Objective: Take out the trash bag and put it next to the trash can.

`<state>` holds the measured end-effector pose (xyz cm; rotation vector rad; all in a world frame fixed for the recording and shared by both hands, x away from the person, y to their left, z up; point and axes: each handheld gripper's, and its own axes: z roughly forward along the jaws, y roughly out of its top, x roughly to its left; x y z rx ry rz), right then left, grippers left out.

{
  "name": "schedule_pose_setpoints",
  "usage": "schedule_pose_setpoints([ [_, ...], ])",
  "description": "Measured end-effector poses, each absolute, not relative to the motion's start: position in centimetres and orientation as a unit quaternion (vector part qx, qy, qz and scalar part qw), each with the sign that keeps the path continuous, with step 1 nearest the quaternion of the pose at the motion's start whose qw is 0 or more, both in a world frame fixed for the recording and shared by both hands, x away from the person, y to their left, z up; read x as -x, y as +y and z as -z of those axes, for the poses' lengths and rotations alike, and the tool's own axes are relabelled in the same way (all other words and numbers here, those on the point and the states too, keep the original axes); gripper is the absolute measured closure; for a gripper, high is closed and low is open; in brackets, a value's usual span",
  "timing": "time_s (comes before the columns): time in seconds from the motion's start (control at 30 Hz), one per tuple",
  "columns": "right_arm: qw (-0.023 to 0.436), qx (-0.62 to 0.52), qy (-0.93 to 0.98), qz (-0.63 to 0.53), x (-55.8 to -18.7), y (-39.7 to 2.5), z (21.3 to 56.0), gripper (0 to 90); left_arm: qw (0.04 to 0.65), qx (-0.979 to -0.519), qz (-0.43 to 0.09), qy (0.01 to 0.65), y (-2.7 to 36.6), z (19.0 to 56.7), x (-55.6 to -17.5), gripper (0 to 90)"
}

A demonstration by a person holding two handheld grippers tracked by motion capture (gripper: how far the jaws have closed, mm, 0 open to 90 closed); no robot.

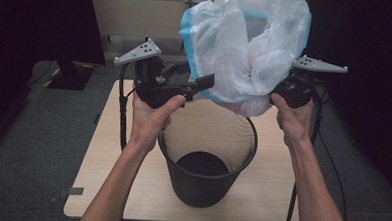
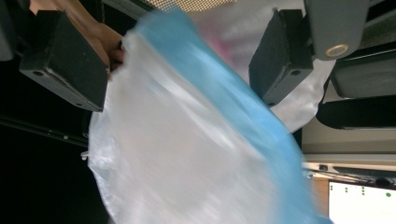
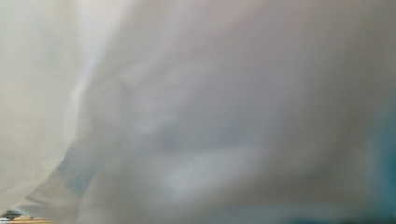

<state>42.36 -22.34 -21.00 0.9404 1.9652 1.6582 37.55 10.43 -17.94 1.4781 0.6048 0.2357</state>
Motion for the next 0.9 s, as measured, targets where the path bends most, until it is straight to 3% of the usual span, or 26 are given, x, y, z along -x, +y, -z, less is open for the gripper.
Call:
schedule_pose_setpoints([
  [0.63,0.235,-0.403,0.693,-0.550,-44.9,-25.4,23.9,89.0,0.676,-0.674,-0.102,0.281,10.8,19.3,-38.0,20.1],
  [0.9,0.223,-0.427,0.689,-0.542,-45.6,-26.6,26.7,89.0,0.667,-0.679,-0.103,0.289,11.1,20.3,-38.4,20.2],
])
